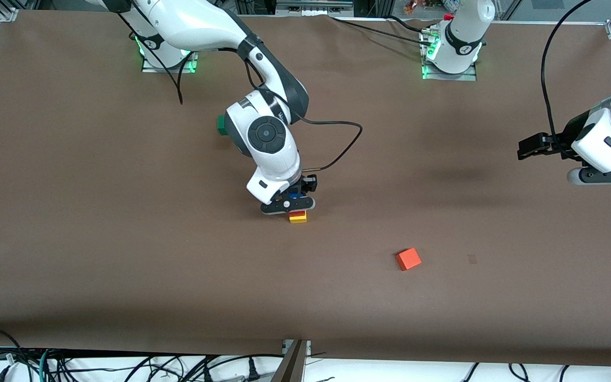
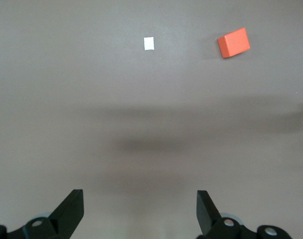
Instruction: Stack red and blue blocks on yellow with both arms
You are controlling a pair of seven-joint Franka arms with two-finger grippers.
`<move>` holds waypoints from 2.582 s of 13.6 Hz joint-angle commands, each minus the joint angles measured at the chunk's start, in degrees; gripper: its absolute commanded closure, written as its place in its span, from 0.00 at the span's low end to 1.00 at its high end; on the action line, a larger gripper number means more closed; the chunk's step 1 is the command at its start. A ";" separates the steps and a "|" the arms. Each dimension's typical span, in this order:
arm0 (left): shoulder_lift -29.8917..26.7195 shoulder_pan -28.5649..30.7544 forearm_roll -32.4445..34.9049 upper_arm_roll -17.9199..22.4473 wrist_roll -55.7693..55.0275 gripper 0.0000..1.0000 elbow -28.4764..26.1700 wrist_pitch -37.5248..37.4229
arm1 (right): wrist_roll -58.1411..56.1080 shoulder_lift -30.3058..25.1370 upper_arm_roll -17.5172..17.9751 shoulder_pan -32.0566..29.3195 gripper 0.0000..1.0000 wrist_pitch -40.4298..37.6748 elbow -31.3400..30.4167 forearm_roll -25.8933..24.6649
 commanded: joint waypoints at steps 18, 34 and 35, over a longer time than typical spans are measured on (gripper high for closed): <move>1.30 -0.12 0.04 0.01 1.00 0.00 1.97 -0.17 | -1.45 -4.96 -2.94 -2.69 0.00 -2.82 0.02 -0.55; 2.62 0.23 0.04 0.27 1.61 0.00 4.61 -0.17 | -13.48 -31.13 -12.44 -13.60 0.00 -12.93 -21.31 3.85; 2.53 0.14 0.04 0.19 1.61 0.00 4.61 -0.17 | -14.71 -33.33 -13.49 -13.60 0.00 -13.02 -23.60 3.85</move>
